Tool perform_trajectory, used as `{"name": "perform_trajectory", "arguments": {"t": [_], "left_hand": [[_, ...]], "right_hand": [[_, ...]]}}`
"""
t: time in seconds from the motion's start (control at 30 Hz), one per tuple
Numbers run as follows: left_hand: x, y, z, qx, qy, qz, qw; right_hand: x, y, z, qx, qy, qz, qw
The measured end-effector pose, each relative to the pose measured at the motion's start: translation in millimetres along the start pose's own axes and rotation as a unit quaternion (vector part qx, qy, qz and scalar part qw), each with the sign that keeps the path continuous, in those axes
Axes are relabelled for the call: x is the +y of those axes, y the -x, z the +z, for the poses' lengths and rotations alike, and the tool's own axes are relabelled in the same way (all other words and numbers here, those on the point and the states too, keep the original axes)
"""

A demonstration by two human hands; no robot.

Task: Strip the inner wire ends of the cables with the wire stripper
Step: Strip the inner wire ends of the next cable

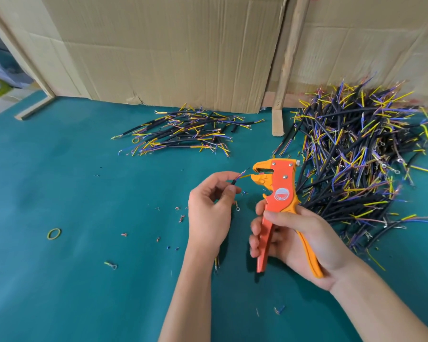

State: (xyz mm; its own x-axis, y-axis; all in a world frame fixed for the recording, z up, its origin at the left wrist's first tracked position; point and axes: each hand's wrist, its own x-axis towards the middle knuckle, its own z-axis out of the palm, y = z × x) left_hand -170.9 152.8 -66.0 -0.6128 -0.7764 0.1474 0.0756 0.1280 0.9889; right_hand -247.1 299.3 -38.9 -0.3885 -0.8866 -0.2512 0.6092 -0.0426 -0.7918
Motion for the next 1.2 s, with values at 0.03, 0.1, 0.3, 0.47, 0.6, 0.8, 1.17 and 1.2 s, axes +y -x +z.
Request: {"name": "perform_trajectory", "arguments": {"t": [0.03,0.1,0.3,0.47,0.6,0.8,1.17,1.2], "left_hand": [[-0.2,0.1,0.2,-0.005,-0.004,0.003,1.000],[-0.5,-0.2,0.5,-0.010,-0.011,0.010,1.000],[-0.3,0.3,1.2,-0.020,-0.014,0.024,0.999],[-0.6,0.4,2.1,-0.025,-0.012,0.027,0.999],[-0.7,1.0,2.1,-0.018,-0.001,0.023,1.000],[3.3,1.7,2.5,-0.010,0.023,0.004,1.000],[3.6,1.9,2.6,-0.021,0.044,-0.004,0.999],[3.0,1.7,2.6,-0.022,0.044,-0.004,0.999]], "right_hand": [[-0.2,0.3,-0.3,-0.001,0.002,0.002,1.000],[-0.3,0.7,-1.5,-0.010,0.015,0.009,1.000],[0.1,0.0,-1.3,-0.021,0.034,0.028,0.999],[-1.0,0.8,-2.0,-0.025,0.040,0.034,0.998],[-1.3,1.0,-1.6,-0.019,0.049,0.037,0.998],[0.2,-0.8,-0.8,-0.006,0.049,0.037,0.998],[3.2,-1.7,-6.2,-0.034,0.032,0.032,0.998],[3.1,-1.8,-6.3,-0.034,0.031,0.032,0.998]]}}
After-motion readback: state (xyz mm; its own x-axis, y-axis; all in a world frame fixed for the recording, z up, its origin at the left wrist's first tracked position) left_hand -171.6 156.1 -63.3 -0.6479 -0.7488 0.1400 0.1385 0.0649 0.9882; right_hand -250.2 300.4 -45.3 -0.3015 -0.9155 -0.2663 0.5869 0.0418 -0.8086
